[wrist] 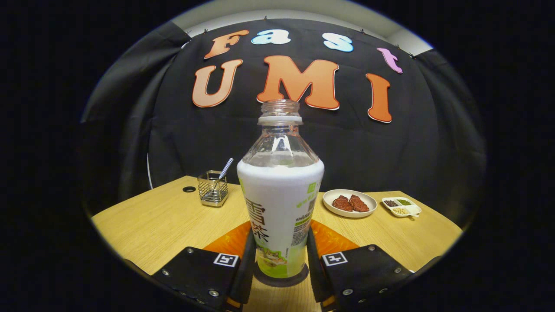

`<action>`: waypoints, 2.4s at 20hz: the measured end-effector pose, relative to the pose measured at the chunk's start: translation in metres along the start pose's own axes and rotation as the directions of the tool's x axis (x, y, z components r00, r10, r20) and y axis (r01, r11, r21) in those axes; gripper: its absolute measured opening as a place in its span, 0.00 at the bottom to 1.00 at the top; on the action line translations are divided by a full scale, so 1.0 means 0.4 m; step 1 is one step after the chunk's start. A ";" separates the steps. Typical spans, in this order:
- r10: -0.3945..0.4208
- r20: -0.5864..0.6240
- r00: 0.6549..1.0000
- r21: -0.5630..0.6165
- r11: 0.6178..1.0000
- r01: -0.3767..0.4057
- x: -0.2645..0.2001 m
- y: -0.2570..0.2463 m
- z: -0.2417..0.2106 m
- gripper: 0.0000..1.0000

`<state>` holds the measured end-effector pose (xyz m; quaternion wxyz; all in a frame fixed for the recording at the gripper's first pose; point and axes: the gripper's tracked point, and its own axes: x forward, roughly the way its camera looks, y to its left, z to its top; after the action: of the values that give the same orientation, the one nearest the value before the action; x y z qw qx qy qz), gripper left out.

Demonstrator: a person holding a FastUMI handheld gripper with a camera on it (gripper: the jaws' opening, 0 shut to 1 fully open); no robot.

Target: Take the bottle from table, then pour the juice into the cup, finally place the bottle on the coaster

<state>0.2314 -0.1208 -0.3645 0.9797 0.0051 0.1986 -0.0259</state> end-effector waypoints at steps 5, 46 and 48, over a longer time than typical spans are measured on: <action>0.062 -0.070 0.996 -0.019 0.998 -0.063 0.028 0.021 -0.067 0.58; 0.211 0.233 0.949 0.162 0.954 -0.252 -0.793 0.342 0.451 0.97; 0.163 0.264 0.951 0.171 0.962 -0.212 -0.822 0.307 0.474 0.97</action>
<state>0.0092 0.0141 -0.0618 0.9894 0.1176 0.0701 0.0476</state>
